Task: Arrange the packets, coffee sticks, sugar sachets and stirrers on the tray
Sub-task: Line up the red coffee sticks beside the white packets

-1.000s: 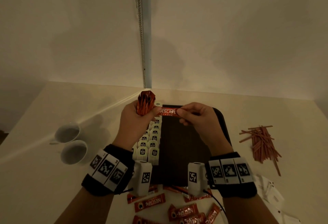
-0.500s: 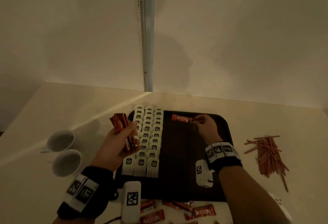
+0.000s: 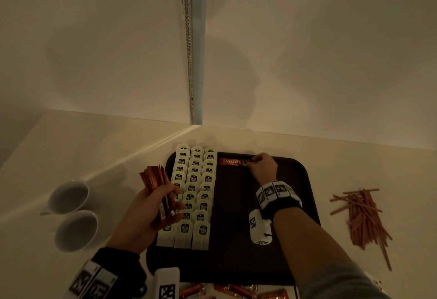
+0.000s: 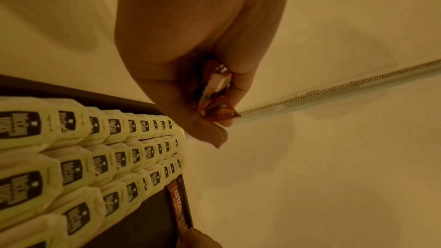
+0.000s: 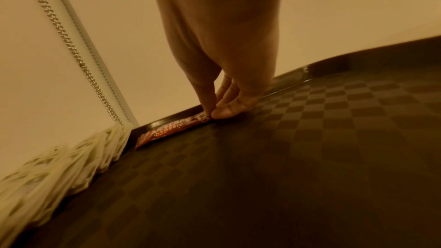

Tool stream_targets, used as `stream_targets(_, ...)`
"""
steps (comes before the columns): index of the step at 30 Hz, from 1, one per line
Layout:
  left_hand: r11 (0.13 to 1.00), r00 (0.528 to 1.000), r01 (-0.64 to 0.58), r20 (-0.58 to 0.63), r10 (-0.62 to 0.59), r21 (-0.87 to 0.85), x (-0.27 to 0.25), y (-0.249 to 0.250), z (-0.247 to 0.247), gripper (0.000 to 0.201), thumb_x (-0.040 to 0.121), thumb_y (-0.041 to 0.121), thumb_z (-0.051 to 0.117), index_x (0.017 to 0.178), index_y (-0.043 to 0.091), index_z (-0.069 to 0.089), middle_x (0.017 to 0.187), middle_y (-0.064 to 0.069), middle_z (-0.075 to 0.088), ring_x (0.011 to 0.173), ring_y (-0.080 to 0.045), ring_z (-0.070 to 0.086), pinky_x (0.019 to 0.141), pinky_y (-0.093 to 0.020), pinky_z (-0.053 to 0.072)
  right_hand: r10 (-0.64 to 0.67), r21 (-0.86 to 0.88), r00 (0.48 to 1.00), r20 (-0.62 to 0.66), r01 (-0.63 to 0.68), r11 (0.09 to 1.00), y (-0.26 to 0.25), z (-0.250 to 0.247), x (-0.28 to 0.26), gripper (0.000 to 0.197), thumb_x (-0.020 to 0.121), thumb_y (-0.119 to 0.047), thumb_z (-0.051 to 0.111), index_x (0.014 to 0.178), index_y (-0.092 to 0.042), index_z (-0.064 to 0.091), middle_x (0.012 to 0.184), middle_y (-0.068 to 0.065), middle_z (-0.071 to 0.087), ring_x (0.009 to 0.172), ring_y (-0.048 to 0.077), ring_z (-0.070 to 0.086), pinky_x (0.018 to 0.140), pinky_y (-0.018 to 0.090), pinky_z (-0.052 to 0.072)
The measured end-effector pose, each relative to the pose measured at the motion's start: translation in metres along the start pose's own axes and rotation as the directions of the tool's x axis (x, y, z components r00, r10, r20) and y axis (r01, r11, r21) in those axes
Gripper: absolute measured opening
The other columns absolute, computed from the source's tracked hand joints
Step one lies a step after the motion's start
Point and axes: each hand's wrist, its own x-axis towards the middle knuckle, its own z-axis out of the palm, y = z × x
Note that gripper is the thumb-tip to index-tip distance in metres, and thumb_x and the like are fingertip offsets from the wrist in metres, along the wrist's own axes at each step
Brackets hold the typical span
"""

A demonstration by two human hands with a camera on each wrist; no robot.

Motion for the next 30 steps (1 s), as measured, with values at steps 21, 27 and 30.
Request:
stream_targets(21,0.949,0.968,-0.229,0.155,0.198,0.218,0.002,0.030,0.039,0.016,0.086,0.022,0.067,0.100,0.013,0.067,0.078,-0.001,0.070,0.066,-0.010,0.064,0.058,-0.023,0.047,-0.592,0.521,0.694,0.410,0.354,0.776,-0.106,-0.053,-0.136,0.017,0.088,-0.014,0.061,0.104,-0.008,0.064,0.091,0.003,0.064,0.080,0.015,0.065,0.073,0.026,0.055)
stream_targets(27,0.974,0.967,-0.212,0.161,0.198,0.076,-0.004,0.030,0.037,0.005,0.090,0.018,0.061,0.091,0.014,0.063,0.077,0.000,0.071,0.063,-0.009,0.065,0.055,-0.022,0.054,-0.525,0.655,0.783,0.334,0.207,0.726,-0.084,-0.067,-0.140,0.014,0.089,-0.003,0.055,0.099,-0.010,0.061,0.095,0.004,0.063,0.093,0.015,0.065,0.078,0.022,0.054)
stream_targets(30,0.949,0.942,-0.294,0.201,0.268,0.113,-0.006,0.026,0.038,0.017,0.082,0.018,0.067,0.098,0.013,0.066,0.084,-0.001,0.070,0.066,-0.009,0.066,0.060,-0.021,0.055,-0.504,0.730,0.818,0.276,0.163,0.664,-0.078,-0.065,-0.142,0.019,0.089,0.002,0.054,0.104,-0.008,0.058,0.094,0.007,0.063,0.091,0.015,0.065,0.077,0.021,0.054)
